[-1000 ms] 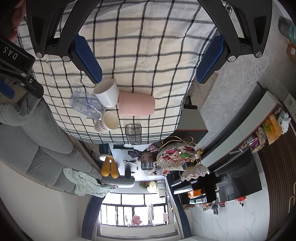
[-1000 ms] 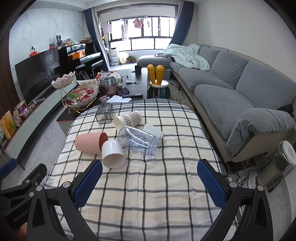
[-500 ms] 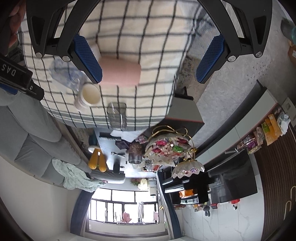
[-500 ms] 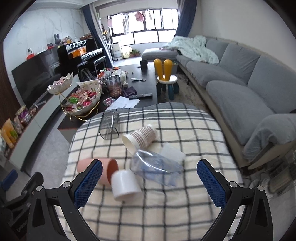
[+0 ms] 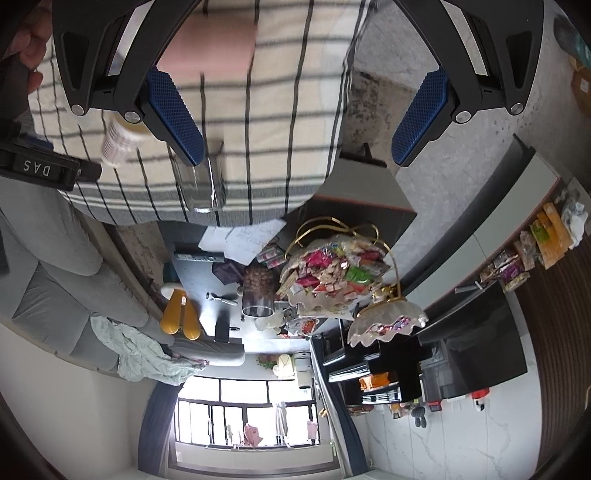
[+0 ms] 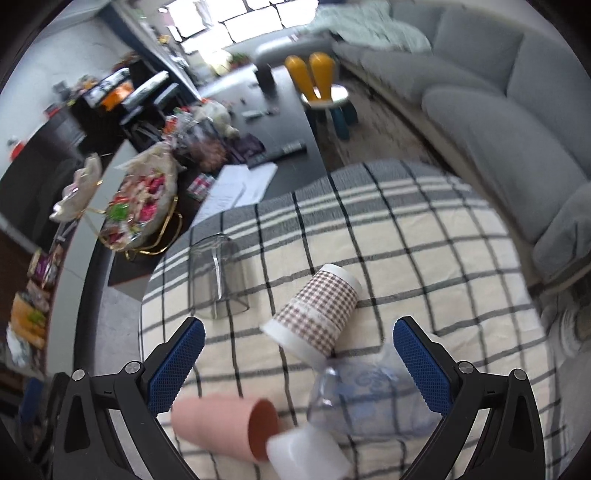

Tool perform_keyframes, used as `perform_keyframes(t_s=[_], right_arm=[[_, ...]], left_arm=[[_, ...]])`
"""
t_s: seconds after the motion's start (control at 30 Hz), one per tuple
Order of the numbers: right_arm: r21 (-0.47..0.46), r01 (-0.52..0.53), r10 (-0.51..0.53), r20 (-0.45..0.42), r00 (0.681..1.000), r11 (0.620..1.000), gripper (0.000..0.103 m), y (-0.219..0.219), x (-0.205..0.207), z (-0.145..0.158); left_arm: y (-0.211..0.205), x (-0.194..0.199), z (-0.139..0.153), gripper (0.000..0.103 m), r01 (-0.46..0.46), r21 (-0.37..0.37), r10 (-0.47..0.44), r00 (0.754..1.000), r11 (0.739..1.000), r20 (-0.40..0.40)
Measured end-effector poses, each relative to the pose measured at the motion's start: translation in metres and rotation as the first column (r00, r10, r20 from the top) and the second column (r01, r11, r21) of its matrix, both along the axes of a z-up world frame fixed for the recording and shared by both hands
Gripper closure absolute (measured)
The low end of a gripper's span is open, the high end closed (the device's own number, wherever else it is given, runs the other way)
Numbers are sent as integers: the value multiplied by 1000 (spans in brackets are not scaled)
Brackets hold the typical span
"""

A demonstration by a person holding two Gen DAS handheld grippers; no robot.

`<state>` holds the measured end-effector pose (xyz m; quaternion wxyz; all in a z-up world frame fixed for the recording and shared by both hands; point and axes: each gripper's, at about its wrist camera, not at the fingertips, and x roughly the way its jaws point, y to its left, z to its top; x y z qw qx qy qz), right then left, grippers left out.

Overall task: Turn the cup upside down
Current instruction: 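Reach the right gripper to the brown houndstooth paper cup and grasp it, then lift the paper cup with the right gripper and turn it rim down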

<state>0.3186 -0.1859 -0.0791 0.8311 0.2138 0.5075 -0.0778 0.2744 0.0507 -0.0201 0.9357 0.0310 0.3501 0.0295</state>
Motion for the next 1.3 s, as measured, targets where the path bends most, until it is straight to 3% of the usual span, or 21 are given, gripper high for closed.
perform_keyframes(t_s=[0.17, 0.37, 0.6, 0.7, 0.73, 0.9, 1.07, 1.3], right_arm=[[116, 104, -92, -106, 990, 988, 0, -15, 27, -38], [188, 177, -138, -202, 970, 966, 4, -15, 43, -74], [193, 180, -127, -257, 958, 965, 21, -6, 54, -97], [209, 176, -113, -281, 953, 962, 37, -2, 55, -108], [215, 172, -109, -278, 954, 961, 38, -1, 55, -109], [203, 139, -90, -235, 968, 969, 39, 4, 53, -94], [186, 69, -35, -183, 983, 980, 39, 12, 38, -59], [160, -94, 122, -175, 977, 983, 39, 33, -14, -15]], left_arm=[[-1, 39, -8, 0, -7, -5, 7, 1000, 1000, -1], [4, 70, -21, 0, -17, 5, 17, 1000, 1000, -18], [15, 79, -31, 0, -32, 1, 32, 999, 999, -37], [16, 78, -33, 0, -34, 4, 34, 999, 999, -40], [18, 78, -34, 0, -35, 0, 35, 998, 999, -43], [23, 70, -30, 0, -36, -15, 35, 998, 999, -48], [28, 48, -11, 0, -40, -36, 39, 999, 999, -32], [41, -21, 18, 0, -79, -83, 79, 997, 993, -3]])
